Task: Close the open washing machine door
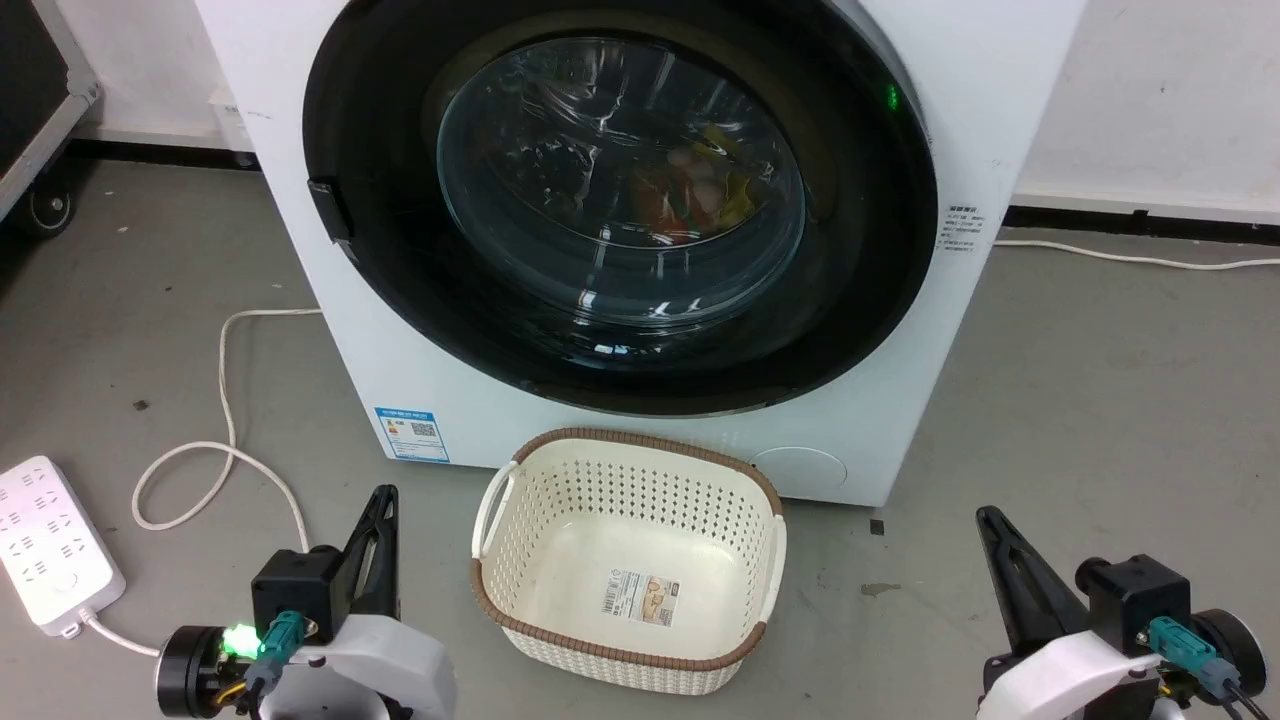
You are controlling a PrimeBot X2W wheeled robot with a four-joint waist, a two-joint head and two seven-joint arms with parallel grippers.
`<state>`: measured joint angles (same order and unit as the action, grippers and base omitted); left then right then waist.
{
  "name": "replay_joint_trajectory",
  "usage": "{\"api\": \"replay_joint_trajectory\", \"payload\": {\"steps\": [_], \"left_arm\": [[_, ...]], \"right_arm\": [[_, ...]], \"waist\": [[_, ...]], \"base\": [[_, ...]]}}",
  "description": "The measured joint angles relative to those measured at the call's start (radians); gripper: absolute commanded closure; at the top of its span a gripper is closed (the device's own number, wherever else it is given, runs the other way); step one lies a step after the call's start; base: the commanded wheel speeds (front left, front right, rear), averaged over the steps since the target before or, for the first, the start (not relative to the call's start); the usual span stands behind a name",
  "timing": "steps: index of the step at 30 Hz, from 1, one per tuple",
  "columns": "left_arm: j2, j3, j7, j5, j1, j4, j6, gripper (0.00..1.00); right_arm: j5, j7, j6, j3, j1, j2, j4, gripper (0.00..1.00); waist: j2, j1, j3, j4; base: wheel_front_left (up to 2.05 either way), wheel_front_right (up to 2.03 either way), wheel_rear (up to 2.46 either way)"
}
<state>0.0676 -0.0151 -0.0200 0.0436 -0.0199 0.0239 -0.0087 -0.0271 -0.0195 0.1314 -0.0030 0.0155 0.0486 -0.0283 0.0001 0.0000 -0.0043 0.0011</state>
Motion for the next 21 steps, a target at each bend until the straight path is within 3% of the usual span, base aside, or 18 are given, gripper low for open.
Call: {"api": "replay_joint_trajectory", "payload": {"steps": [21], "left_arm": [[-0.016,0.012,0.02,-0.041,0.005,-0.019,0.006,1.0]], "right_arm": [[0.02,0.019,0.0,0.003,-0.001,0.0,0.022,1.0]], "waist": [[0.0,0.0,0.004,-0.001]], "base": [[0.0,0.0,0.0]]}}
